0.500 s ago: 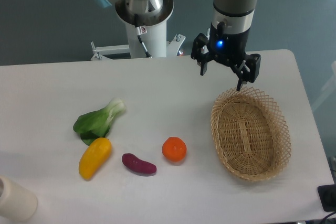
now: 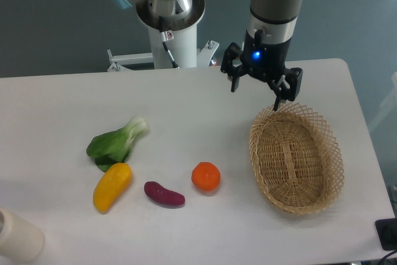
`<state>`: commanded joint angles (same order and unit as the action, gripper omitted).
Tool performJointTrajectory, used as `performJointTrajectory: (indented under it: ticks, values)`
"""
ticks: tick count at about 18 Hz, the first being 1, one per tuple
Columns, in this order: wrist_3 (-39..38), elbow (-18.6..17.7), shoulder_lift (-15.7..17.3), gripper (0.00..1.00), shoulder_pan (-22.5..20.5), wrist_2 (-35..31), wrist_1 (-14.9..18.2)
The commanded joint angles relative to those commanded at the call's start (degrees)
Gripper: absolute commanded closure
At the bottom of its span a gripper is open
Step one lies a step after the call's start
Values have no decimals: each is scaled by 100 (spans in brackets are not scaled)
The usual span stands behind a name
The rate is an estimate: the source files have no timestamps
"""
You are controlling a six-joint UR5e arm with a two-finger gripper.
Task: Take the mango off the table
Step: 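Move the open gripper over to the yellow mango and lower it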
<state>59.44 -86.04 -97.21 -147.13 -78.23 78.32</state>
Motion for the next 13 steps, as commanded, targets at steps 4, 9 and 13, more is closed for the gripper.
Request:
performJointTrajectory:
  ticks: [4,9,13]
  values:
    - [-774,-526,-43,0,553,45,-894]
    - [-1935,-1424,-377,0,1458,27,-2356]
    - [-2744,-1389,-965,0,2134,-147,-2778]
